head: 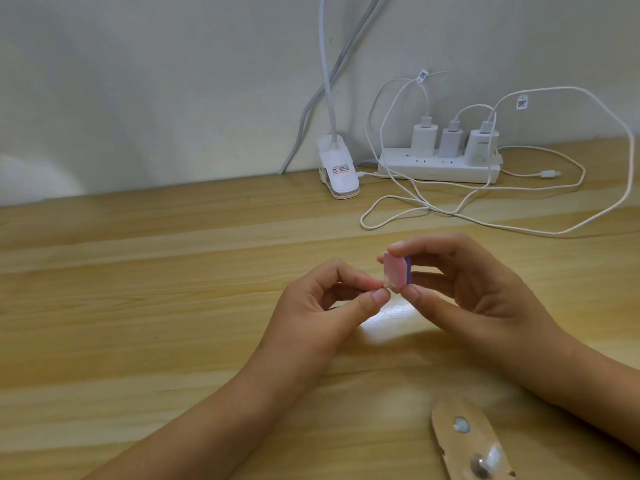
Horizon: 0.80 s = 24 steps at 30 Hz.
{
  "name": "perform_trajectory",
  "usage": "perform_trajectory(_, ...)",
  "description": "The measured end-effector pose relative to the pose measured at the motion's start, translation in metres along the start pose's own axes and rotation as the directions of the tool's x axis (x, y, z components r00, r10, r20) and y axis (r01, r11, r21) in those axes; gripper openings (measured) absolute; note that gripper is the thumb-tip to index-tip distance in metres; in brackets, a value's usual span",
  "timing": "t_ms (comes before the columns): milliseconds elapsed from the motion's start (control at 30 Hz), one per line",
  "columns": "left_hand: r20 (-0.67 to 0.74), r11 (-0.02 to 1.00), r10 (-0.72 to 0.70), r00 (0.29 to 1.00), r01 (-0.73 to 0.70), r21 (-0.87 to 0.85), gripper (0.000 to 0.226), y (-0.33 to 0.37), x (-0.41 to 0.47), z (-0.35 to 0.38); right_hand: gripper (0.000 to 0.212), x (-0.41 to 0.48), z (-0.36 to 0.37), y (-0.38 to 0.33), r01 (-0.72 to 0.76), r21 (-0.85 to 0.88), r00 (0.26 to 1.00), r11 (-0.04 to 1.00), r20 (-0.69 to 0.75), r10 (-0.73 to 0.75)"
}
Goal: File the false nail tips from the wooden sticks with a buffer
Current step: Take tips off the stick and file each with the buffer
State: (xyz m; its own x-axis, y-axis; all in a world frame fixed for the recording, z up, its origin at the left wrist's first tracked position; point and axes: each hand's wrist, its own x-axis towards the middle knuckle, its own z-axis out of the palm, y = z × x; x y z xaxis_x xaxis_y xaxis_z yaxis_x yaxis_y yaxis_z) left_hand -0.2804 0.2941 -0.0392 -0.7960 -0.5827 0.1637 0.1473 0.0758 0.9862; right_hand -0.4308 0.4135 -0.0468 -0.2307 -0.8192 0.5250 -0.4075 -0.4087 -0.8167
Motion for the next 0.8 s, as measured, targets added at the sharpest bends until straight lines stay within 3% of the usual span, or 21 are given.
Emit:
perform_trajectory(100,-0.013,1.000,-0.003,1.000,0.003,-0.002,0.010,0.0012,-0.0004,0.0006,0.035,0.0002,-0.0002,-0.0002,-0.035,-0.028,0.999,0.999,0.030,0.035)
perform_trajectory(233,-0.009,1.000,-0.003,1.000,0.003,0.031,0.010,0.0010,-0.0012,0.0002,0.034,0.0014,-0.0013,-0.0032,0.059,-0.160,0.998,0.985,0.022,-0.056)
perform_trajectory(433,0.000,0.999,-0.007,1.000,0.007,0.043,0.012,0.0005,-0.0011,-0.0002,0.040,0.0018,-0.0028,-0.0015,0.071,-0.289,0.997,0.955,0.046,-0.061)
perform_trajectory(567,0.008,0.998,-0.002,1.000,0.001,0.064,0.008,-0.0007,-0.0014,-0.0010,0.049,0.0009,-0.0022,-0.0004,0.026,-0.271,1.000,0.962,0.013,-0.024)
perform_trajectory(667,0.018,0.998,-0.006,1.000,0.005,0.062,0.008,-0.0010,-0.0011,-0.0014,0.045,0.0005,-0.0008,-0.0031,0.102,-0.342,0.994,0.934,0.010,-0.105)
perform_trajectory(800,0.034,0.998,-0.001,0.999,-0.001,0.066,0.005,-0.0013,-0.0012,-0.0009,0.042,0.0001,-0.0040,-0.0024,0.070,-0.329,0.998,0.942,0.028,-0.064)
